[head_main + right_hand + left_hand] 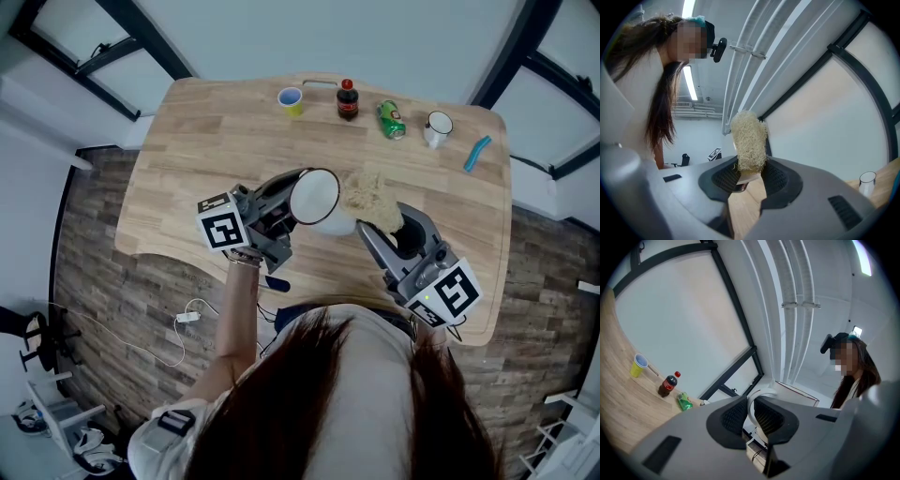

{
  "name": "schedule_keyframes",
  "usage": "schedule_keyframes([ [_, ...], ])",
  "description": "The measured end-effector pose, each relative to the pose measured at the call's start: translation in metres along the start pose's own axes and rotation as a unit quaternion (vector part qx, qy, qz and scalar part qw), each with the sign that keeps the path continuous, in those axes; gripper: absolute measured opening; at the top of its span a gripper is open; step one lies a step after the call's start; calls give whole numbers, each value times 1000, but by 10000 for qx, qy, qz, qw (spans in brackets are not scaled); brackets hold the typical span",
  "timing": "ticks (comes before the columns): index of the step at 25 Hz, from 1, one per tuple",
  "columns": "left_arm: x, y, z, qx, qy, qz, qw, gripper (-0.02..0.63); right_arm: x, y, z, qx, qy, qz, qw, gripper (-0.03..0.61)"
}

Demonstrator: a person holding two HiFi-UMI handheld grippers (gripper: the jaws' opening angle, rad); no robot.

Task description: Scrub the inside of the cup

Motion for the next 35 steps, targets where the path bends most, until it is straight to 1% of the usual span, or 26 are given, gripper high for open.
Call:
schedule_keyframes([
  [13,-3,-7,-5,161,-292,-7,9994,53,3,-3,2,75,145,-24,9999,144],
  [23,-9,-11,-8,331,-491,107,9982,53,5,-5,3,151,226,-14,9996,143],
  [28,-21,-18,-3,586,-796,306,9946,52,5,-7,4,225,197,-41,9995,143],
  [32,-25,-20,-2,646,-852,348,9937,52,6,-6,2,238,281,-52,9993,143],
  [35,-27,-22,-1,732,-980,396,9917,52,8,-8,3,275,391,-35,9989,143],
])
Point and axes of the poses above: the fingertips, and each gripper's own axes: z forward along the fingers, x to its left, y out of its top, the point moved 3 cm from there along -z, backward along the fingers, and after that the axes turned 12 degrees about x, right-handed, at the moved point
